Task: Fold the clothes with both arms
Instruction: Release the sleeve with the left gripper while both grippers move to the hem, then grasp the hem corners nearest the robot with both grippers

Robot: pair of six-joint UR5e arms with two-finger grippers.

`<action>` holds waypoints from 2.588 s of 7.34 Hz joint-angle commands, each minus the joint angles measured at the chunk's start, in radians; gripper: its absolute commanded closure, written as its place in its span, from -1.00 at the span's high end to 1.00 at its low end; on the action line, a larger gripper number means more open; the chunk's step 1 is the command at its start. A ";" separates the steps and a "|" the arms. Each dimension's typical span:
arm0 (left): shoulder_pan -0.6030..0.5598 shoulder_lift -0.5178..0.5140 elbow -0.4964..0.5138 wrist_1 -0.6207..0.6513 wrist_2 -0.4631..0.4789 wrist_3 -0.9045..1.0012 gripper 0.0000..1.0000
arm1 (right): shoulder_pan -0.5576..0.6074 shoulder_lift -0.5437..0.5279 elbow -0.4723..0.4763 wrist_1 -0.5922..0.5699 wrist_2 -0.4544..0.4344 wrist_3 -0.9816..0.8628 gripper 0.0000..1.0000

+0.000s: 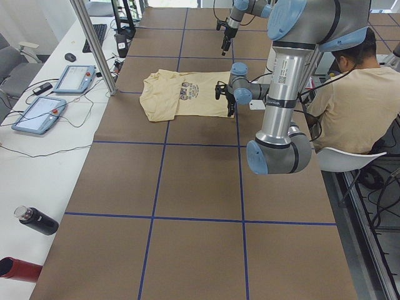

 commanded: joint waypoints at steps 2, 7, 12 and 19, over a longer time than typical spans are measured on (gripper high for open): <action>0.011 0.000 0.002 -0.001 0.000 -0.002 0.08 | -0.004 -0.001 -0.004 0.000 -0.010 0.001 1.00; 0.013 0.002 0.023 -0.001 -0.002 -0.002 0.03 | -0.013 0.001 -0.008 0.000 -0.016 0.000 1.00; 0.022 0.006 0.017 -0.001 -0.002 -0.003 -0.29 | -0.013 0.001 -0.014 0.000 -0.018 0.000 1.00; 0.025 0.008 0.018 0.000 -0.002 -0.003 -0.38 | -0.013 0.001 -0.018 -0.002 -0.018 0.000 1.00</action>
